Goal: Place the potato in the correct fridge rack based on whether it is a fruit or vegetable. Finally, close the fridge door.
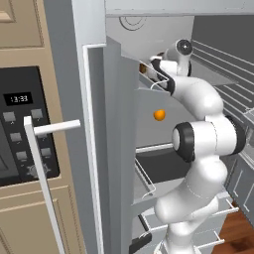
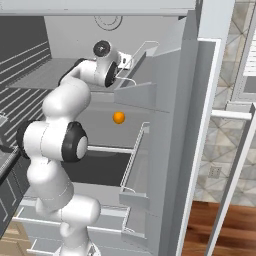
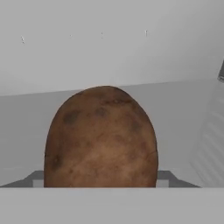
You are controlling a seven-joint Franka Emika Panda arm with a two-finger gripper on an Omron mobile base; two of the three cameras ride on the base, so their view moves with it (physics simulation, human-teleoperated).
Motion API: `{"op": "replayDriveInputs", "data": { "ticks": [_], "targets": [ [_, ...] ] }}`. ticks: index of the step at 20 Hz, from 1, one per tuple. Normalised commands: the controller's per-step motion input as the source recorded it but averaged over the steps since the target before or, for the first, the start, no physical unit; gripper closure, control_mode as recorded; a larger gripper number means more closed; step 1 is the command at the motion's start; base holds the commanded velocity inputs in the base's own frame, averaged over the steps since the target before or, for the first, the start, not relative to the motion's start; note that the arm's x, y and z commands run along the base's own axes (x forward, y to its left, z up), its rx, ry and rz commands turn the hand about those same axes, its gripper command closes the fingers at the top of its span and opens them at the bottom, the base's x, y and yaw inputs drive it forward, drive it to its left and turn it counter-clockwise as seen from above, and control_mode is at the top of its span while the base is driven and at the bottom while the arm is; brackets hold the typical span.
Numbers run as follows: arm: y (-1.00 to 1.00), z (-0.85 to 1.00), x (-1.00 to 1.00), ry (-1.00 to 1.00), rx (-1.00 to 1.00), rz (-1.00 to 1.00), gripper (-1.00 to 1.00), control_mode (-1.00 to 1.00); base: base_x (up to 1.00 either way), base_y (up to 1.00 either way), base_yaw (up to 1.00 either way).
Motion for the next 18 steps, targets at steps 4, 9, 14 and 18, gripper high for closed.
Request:
{"op": "replayDriveInputs", "data": {
  "ticks": [4,9,14,18],
  "targets": [
    [0.0,-0.51,0.32,0.04,0.0,0.0,1.0,-1.0,0.0,0.0,0.0],
    [0.0,-0.11,0.0,0.0,0.0,0.0,-1.0,-1.0,0.0,0.0,0.0],
    [0.0,0.02,-0.21,-0.03,0.0,0.0,-1.0,-1.0,0.0,0.0,0.0],
    [0.01,0.3,-0.59,-0.12,0.0,0.0,-1.0,-1.0,0.0,0.0,0.0]
  ]
}}
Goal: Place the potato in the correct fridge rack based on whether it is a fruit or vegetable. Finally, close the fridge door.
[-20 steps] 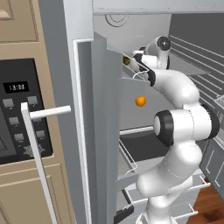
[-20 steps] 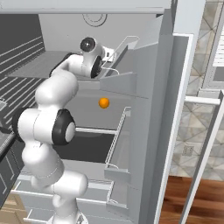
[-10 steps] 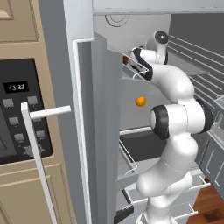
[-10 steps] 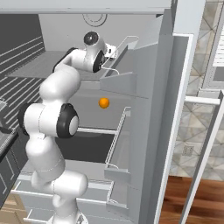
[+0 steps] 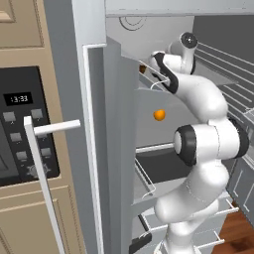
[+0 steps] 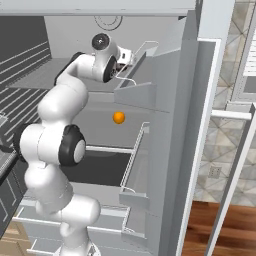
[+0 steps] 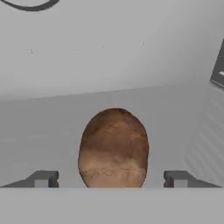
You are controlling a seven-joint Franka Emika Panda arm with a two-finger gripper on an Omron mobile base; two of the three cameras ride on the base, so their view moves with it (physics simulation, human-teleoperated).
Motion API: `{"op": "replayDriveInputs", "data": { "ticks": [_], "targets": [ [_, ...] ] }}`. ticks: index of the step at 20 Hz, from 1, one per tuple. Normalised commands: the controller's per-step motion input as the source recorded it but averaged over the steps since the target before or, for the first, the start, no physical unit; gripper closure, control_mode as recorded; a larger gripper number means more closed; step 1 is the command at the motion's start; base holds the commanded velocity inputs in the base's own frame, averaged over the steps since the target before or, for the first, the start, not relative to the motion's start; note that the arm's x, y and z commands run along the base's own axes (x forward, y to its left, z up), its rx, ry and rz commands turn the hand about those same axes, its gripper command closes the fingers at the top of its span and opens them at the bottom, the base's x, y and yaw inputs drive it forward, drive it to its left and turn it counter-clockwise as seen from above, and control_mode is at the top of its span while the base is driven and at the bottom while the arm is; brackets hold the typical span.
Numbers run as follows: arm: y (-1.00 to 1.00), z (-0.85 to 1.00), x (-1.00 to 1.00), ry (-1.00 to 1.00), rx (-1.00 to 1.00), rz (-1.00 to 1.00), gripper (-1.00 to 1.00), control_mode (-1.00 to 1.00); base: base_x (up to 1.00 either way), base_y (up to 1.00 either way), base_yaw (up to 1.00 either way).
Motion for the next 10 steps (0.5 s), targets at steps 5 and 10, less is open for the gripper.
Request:
{"op": "replayDriveInputs", "data": {
  "ticks": [5,10],
  "targets": [
    [0.15,0.58,-0.81,-0.15,-0.03,-0.04,-1.0,-1.0,0.0,0.0,0.0],
    [0.29,0.64,-1.0,-0.12,-0.03,-0.01,-1.0,-1.0,0.0,0.0,0.0]
  ]
}}
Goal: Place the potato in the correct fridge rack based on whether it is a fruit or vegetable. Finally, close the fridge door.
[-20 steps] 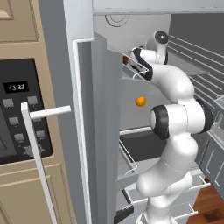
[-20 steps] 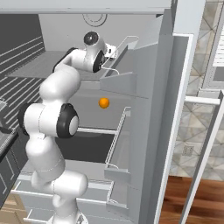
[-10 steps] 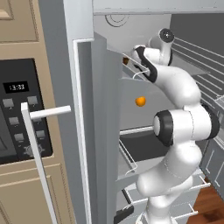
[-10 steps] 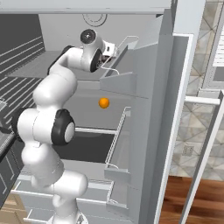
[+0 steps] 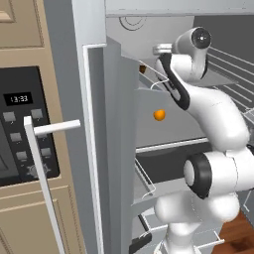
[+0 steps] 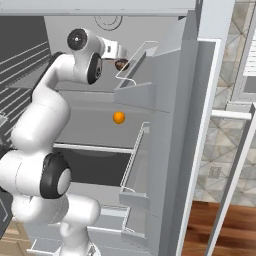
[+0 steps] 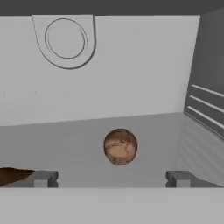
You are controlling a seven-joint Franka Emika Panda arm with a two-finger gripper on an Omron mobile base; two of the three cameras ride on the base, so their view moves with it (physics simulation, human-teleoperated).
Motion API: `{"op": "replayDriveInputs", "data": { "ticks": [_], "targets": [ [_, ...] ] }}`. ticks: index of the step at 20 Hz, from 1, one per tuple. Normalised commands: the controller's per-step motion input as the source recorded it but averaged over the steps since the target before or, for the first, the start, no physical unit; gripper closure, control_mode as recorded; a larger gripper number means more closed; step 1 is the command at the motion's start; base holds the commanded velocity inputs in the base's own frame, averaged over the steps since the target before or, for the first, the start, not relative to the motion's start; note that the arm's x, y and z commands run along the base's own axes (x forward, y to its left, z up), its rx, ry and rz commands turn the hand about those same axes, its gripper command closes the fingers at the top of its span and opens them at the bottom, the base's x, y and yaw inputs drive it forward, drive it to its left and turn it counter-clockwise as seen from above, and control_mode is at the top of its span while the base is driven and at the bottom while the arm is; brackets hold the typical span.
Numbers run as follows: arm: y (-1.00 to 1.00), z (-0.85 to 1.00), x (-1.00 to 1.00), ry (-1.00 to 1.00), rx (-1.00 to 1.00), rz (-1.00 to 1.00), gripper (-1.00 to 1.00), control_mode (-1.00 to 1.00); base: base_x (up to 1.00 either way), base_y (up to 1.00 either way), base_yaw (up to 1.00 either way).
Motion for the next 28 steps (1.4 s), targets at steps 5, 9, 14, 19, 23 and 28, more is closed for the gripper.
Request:
{"op": "replayDriveInputs", "data": {
  "ticks": [5,9,14,19,23,28],
  "targets": [
    [0.31,0.17,-1.0,0.01,0.0,0.0,-1.0,-1.0,0.0,0.0,0.0],
    [0.15,0.0,-1.0,0.17,0.0,0.0,-1.0,-1.0,0.0,0.0,0.0],
    [0.12,0.0,-1.0,0.25,0.01,0.0,-1.0,-1.0,0.0,0.0,0.0],
    [0.11,-0.13,-1.0,0.31,0.0,0.0,-1.0,-1.0,0.0,0.0,0.0],
    [0.0,-0.71,-1.0,0.26,0.0,0.0,-1.0,-1.0,0.0,0.0,0.0],
    [-0.01,-0.99,-0.93,0.04,-0.04,0.0,-1.0,-1.0,0.0,0.0,0.0]
  ]
}}
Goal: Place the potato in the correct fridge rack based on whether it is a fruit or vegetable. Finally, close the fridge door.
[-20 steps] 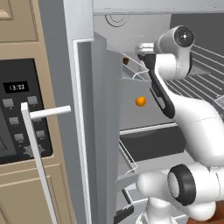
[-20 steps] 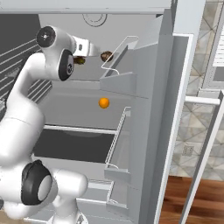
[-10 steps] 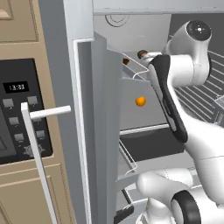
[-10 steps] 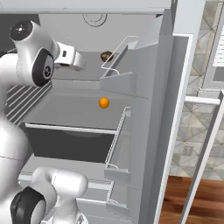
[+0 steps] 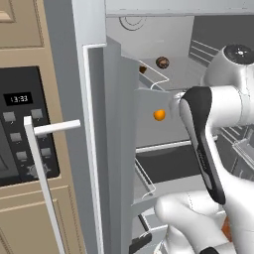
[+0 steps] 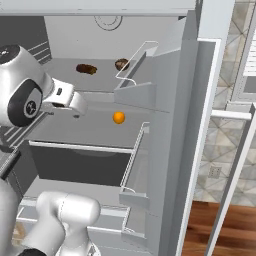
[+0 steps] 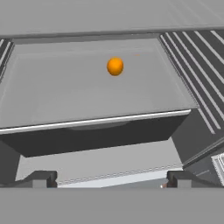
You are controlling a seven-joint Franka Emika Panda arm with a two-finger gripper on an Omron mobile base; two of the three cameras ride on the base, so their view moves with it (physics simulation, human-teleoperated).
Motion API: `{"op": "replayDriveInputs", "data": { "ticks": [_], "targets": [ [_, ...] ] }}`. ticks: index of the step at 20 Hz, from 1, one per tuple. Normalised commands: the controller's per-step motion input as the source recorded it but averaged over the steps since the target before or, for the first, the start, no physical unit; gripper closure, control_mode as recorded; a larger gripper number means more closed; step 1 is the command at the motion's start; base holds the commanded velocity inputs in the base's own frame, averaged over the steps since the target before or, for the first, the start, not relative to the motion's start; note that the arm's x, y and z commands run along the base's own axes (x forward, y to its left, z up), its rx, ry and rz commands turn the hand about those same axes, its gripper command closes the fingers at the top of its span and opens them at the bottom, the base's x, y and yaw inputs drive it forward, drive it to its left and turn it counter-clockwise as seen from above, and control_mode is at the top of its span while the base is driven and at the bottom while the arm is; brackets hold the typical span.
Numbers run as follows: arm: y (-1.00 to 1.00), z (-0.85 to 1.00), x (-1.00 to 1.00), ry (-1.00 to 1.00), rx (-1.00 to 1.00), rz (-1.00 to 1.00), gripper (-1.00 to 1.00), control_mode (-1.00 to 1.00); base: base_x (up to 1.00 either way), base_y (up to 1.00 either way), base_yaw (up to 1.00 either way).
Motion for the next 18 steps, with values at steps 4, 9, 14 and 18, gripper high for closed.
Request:
{"op": "replayDriveInputs", "data": {
  "ticks": [4,9,14,18],
  "targets": [
    [-0.02,-0.47,-0.48,-0.01,-0.02,0.03,-1.0,-1.0,0.0,0.0,0.0],
    [-0.01,-0.01,-0.03,0.0,0.0,0.0,-1.0,-1.0,0.0,0.0,0.0],
    [0.0,0.0,-0.13,0.0,0.0,0.0,-1.0,-1.0,0.0,0.0,0.0],
    [0.0,0.0,0.0,0.0,0.0,0.0,-1.0,1.0,-0.43,0.0,0.0]
  ]
}}
